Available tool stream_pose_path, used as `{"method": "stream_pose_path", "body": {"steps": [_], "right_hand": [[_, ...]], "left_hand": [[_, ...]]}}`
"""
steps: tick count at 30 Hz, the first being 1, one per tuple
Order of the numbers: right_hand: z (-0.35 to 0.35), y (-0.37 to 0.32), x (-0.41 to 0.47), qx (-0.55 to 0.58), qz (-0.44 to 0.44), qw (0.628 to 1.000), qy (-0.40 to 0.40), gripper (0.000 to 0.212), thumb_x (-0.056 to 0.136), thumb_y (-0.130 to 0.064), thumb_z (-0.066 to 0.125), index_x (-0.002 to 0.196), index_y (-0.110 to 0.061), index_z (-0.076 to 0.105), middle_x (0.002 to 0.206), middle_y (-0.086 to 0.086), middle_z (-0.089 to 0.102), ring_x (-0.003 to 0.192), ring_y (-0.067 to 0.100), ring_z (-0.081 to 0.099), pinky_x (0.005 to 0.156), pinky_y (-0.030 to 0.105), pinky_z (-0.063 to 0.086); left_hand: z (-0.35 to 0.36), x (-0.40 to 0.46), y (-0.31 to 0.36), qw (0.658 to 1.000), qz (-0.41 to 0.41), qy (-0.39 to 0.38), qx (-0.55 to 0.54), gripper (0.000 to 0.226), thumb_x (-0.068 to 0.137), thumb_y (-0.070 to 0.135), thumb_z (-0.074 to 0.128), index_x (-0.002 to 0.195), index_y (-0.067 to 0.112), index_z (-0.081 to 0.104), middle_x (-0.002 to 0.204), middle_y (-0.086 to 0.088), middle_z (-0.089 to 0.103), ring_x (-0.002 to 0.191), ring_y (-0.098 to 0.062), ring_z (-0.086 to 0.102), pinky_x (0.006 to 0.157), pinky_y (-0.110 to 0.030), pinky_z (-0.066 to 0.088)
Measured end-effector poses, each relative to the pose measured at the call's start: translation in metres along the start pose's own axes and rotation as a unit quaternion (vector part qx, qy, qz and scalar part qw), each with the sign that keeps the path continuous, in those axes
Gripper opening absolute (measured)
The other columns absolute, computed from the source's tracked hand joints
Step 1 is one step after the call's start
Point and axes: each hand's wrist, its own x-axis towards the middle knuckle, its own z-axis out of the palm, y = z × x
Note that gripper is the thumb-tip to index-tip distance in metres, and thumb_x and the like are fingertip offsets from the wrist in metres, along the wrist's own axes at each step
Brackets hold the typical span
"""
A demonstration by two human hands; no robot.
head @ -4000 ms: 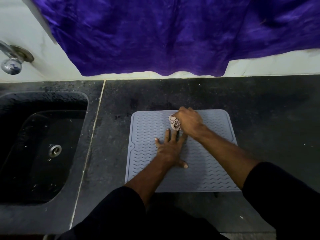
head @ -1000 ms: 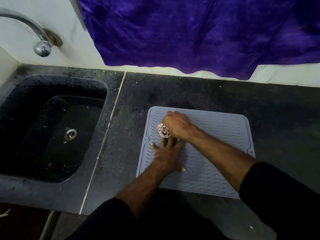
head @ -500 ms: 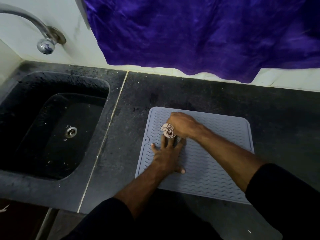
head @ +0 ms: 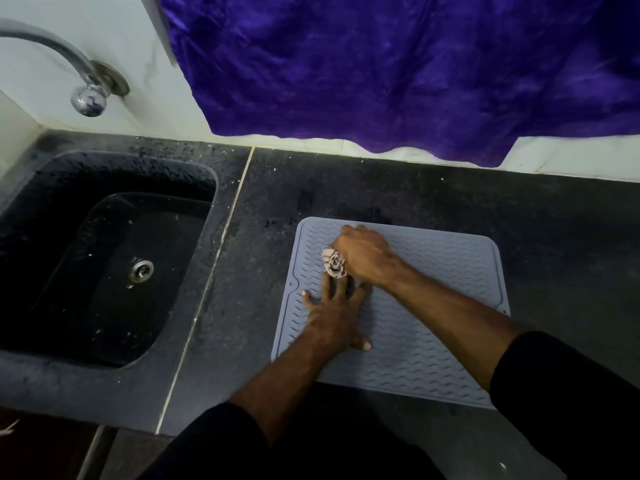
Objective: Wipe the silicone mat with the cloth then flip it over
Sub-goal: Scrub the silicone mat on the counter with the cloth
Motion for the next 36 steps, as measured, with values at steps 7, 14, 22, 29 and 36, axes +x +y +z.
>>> {"method": "stream_pose_path", "body": {"steps": [7,14,22,29,36], "right_hand": [[-0.009,-0.017,0.013,0.041,-0.093,0.994,0.044,0.047,0.090,-0.018,0.059,0.135,-0.026,0.050,0.132,0.003,0.047,0.118,0.026,0.042,0.097,0.038,0.038],[0.012,-0.008,0.009,-0.038,-0.060,0.997,0.021,0.039,0.096,-0.033,0.050,0.134,-0.025,0.052,0.130,0.004,0.046,0.120,0.027,0.042,0.099,0.041,0.038],[-0.011,-0.013,0.021,0.028,-0.081,0.995,0.045,0.043,0.094,-0.024,0.053,0.137,-0.021,0.050,0.138,0.004,0.049,0.123,0.028,0.046,0.103,0.039,0.037],[0.012,-0.011,0.018,-0.079,-0.036,0.995,0.045,0.039,0.092,-0.018,0.055,0.131,-0.014,0.053,0.134,0.008,0.054,0.122,0.028,0.051,0.102,0.039,0.043],[-0.008,-0.006,0.021,-0.027,-0.006,0.996,0.081,0.035,0.090,-0.012,0.057,0.125,-0.016,0.056,0.123,0.007,0.060,0.108,0.029,0.058,0.085,0.036,0.048]], "left_hand": [[-0.004,0.001,0.002,1.000,-0.003,-0.014,0.008,0.121,0.072,0.053,0.075,0.151,0.031,-0.014,0.156,-0.005,-0.030,0.139,-0.038,-0.032,0.105,-0.076,-0.004],[0.000,0.004,0.000,1.000,-0.008,-0.007,0.006,0.122,0.070,0.055,0.075,0.152,0.032,-0.012,0.158,-0.006,-0.026,0.142,-0.038,-0.026,0.105,-0.076,-0.004],[-0.004,0.002,0.003,1.000,-0.008,-0.018,0.014,0.121,0.073,0.054,0.074,0.151,0.033,-0.015,0.155,-0.005,-0.033,0.139,-0.037,-0.033,0.105,-0.075,-0.003],[-0.002,0.002,0.002,1.000,-0.012,-0.012,0.012,0.121,0.072,0.054,0.075,0.152,0.030,-0.013,0.157,-0.005,-0.030,0.139,-0.036,-0.033,0.105,-0.075,-0.005],[-0.003,0.000,0.003,1.000,-0.010,-0.013,0.014,0.123,0.072,0.054,0.075,0.149,0.034,-0.019,0.154,-0.003,-0.036,0.139,-0.037,-0.033,0.105,-0.076,-0.003]]}}
